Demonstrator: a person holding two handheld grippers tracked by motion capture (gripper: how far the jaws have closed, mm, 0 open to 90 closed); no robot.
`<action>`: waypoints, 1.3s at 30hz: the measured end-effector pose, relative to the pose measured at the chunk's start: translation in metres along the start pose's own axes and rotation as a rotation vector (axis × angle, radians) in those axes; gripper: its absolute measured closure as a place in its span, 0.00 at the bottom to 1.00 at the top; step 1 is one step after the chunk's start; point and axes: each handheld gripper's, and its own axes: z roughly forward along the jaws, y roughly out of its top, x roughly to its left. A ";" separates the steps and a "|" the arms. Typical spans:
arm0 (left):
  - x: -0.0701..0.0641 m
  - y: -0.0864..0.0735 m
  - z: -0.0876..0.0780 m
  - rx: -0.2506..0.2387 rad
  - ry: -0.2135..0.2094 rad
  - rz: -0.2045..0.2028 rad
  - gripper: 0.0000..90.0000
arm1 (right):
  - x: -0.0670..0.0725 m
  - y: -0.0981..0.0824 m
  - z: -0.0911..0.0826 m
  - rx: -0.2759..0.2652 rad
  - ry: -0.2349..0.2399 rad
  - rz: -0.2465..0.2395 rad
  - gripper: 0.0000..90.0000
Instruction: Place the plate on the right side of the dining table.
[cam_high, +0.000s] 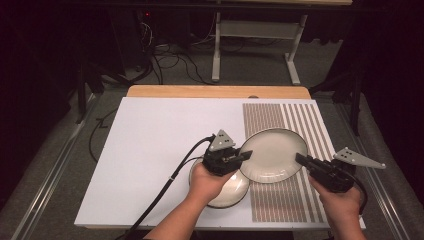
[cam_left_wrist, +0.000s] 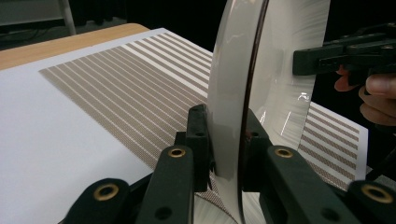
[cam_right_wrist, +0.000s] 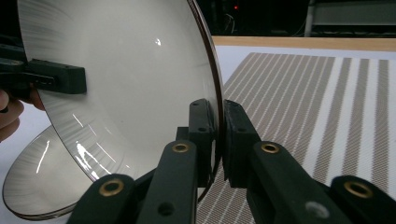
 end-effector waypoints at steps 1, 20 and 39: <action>-0.001 0.001 0.003 0.002 -0.003 0.003 0.87 | -0.002 0.000 -0.001 -0.005 -0.003 0.001 0.95; -0.013 0.019 0.060 0.068 -0.030 0.033 0.86 | -0.041 -0.012 -0.026 -0.027 -0.090 0.062 0.95; -0.001 0.003 0.092 0.133 -0.015 -0.013 0.84 | -0.055 -0.025 -0.016 0.031 -0.152 0.066 0.96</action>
